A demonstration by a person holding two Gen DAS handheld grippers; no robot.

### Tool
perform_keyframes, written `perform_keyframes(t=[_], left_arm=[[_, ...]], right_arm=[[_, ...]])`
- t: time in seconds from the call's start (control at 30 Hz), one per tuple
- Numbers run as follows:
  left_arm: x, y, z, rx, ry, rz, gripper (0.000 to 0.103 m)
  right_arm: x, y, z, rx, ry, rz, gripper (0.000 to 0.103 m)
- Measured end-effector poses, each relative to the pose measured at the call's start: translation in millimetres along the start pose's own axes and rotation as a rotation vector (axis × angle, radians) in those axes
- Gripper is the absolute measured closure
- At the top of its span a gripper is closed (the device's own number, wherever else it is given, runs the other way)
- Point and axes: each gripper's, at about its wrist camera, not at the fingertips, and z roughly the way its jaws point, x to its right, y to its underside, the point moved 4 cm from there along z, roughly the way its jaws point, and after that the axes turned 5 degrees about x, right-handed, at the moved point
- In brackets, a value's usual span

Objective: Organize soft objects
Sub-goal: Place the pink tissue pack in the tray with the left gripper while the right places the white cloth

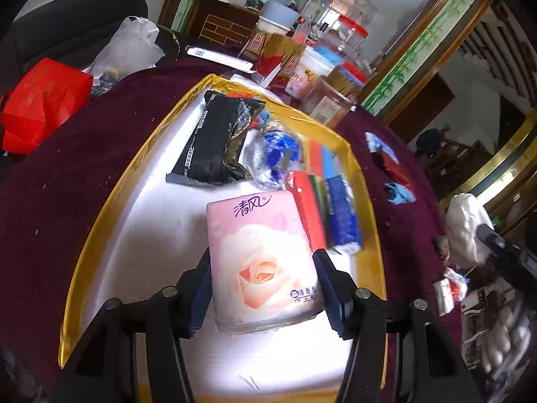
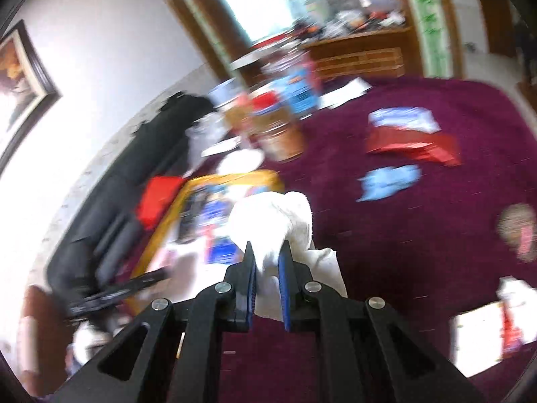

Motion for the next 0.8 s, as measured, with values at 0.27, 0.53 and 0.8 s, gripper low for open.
perform_keyframes(t=[0.27,0.53,0.8], left_arm=[[-9,-16,26,-0.027,-0.045,-0.026,0.035],[-13,-12,-7,0.033,0.075,-0.097,0.028],[-20,-3,-31,0.075,0.124,-0.145,0.024]], right_arm=[[-75,26,75,-0.153,-0.152,0.015,0.092],[-104,57,132,-0.286,-0.175,0.037,0.091],[-111,80,160,-0.355,-0.16,0.048,0.079]])
